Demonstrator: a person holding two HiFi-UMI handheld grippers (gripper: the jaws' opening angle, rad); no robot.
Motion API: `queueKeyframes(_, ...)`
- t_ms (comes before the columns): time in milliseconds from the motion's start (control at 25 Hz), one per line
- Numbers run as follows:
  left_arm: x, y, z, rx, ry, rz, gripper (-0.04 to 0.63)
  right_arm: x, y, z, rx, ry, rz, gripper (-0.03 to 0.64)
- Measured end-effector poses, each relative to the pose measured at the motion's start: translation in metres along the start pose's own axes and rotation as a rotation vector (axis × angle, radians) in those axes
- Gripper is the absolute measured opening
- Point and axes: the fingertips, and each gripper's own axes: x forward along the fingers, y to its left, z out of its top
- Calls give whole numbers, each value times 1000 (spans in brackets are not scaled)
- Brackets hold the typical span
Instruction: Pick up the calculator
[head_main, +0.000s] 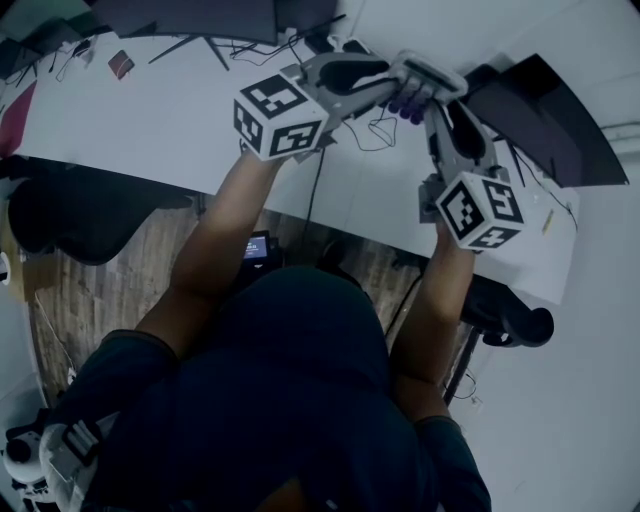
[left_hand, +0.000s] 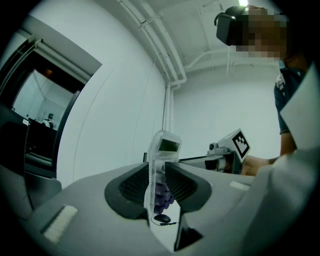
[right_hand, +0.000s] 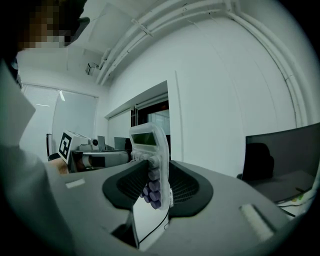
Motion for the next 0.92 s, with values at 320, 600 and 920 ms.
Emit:
queueKeyframes(320, -5, 0, 1, 2, -5, 0, 98, 0, 6, 2, -19, 10, -2, 135)
queueKeyframes(600, -5, -2, -3, -2, 0, -4, 97, -2, 5, -2, -15, 20, -8, 137)
queueKeyframes(920, -3, -2, -4, -8, 7, -8, 98, -2, 3, -3, -14, 33, -13, 137)
